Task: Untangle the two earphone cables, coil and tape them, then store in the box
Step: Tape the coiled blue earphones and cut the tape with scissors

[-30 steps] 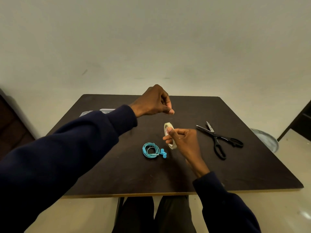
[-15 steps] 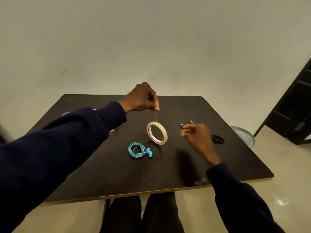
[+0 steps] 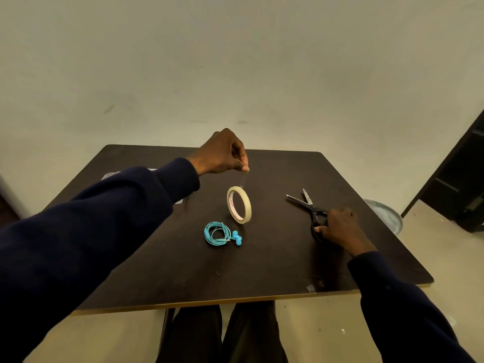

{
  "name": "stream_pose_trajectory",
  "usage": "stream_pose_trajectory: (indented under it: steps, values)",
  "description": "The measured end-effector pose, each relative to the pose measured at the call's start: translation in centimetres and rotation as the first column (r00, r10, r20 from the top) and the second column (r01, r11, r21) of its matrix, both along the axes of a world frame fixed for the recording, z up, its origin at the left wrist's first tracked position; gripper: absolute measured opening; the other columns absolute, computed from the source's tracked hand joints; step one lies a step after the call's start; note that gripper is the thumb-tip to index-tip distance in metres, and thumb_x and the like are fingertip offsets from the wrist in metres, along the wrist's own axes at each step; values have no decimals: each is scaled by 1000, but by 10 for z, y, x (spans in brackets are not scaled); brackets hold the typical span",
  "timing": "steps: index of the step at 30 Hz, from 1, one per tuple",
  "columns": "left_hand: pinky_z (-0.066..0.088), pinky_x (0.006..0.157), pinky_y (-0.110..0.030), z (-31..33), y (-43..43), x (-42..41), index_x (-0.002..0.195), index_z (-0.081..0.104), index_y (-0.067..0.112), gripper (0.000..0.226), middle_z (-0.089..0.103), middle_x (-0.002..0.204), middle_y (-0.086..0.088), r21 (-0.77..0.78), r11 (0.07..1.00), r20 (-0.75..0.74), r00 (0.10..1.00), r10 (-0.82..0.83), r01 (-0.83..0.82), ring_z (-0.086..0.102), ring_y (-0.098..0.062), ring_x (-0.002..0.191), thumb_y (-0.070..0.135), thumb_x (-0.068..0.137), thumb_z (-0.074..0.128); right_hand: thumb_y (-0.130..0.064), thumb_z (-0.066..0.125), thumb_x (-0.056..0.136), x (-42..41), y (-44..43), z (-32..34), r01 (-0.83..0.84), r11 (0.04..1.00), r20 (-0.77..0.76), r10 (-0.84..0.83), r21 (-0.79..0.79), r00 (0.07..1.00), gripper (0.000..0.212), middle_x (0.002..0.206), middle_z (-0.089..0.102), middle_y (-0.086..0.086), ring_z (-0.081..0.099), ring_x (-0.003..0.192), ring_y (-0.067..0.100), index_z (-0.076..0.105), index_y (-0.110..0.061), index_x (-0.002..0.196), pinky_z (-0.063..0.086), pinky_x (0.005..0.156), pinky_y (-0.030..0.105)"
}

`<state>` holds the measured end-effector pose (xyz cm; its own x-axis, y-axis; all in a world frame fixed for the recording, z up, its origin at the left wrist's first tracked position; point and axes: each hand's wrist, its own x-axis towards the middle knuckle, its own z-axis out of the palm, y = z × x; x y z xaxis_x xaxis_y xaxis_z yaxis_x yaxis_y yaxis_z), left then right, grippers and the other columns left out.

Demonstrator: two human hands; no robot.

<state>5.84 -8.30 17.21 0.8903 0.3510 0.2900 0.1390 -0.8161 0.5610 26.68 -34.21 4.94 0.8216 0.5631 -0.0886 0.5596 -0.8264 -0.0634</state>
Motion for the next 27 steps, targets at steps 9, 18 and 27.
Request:
stream_pose_trajectory:
  steps: [9,18,27]
  values:
    - [57,74,-24,-1,8,-10,78,77,10,12,76,76,3,2,1000,17,999,29,-30,71,-11,73,17,75,87,-19,56,92,-18,7,4,-87,996,60,87,4,994,24,119,60,20,53,114,37,57,-5,111,44,94,39]
    - [59,76,-25,-2,9,-18,78,77,10,13,75,76,5,2,999,42,999,34,-34,71,-10,73,17,76,86,-11,55,90,-36,8,1,-159,986,74,155,58,985,23,115,54,20,48,110,35,34,-20,85,39,78,34]
    - [60,77,-27,-6,14,-19,80,77,9,14,76,78,3,7,999,55,997,51,-51,72,-9,74,19,76,86,-22,84,71,-34,15,17,-222,943,20,224,249,974,35,101,72,6,67,91,22,74,-15,104,55,77,35]
